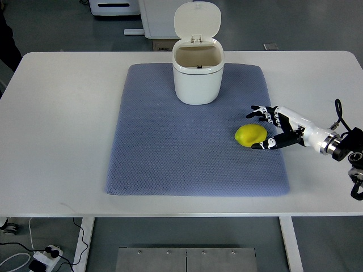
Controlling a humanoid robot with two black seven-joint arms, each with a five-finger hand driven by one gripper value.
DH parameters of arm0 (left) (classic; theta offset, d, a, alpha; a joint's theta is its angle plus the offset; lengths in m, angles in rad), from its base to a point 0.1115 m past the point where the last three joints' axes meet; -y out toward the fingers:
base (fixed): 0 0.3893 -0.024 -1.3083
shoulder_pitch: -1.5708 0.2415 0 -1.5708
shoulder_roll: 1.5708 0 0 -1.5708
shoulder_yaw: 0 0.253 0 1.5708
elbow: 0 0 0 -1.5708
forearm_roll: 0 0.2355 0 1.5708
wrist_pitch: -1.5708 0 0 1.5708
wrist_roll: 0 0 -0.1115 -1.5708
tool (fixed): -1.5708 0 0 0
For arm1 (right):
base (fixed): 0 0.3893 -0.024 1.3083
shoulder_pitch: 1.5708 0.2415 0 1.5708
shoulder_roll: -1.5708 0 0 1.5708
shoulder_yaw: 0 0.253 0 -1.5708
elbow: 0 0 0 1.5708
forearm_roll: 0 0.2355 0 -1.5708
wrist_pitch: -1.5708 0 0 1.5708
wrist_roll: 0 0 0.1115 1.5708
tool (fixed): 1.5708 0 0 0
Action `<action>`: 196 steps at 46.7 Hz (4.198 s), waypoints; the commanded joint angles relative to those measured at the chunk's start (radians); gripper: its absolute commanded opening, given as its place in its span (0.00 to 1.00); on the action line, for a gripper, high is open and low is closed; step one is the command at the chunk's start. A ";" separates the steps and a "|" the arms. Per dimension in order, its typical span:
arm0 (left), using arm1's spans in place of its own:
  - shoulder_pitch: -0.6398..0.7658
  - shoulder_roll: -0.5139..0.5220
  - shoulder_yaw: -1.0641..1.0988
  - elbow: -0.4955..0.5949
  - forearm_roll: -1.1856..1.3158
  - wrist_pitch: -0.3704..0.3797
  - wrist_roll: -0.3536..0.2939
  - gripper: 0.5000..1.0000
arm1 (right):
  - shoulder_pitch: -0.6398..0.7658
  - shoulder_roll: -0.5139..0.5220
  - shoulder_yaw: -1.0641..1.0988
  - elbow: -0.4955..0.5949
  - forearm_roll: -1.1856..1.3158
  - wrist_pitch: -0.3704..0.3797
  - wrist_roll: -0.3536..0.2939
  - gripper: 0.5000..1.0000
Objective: Put lemon in trash with right hand
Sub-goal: 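Lower the right hand around the lemon and close its fingers, then lift the lemon with the right hand and carry it above the bin, then lower the lemon into the white bin and open the right hand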
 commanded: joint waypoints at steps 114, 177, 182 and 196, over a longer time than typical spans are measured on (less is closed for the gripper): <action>0.000 0.000 0.000 0.000 0.000 0.000 0.000 1.00 | 0.425 -0.073 -0.174 -0.027 0.155 0.020 -0.134 0.00; 0.000 0.000 0.000 0.000 0.000 0.000 0.000 1.00 | 0.835 0.366 -0.566 -0.185 0.387 -0.083 -0.328 0.00; -0.001 0.000 0.000 0.000 0.000 0.000 0.000 1.00 | 0.833 0.401 -0.566 -0.212 0.388 -0.099 -0.334 0.00; 0.000 0.000 0.000 0.000 0.002 0.000 0.000 1.00 | 0.776 0.467 -0.566 -0.309 0.387 -0.109 -0.348 0.00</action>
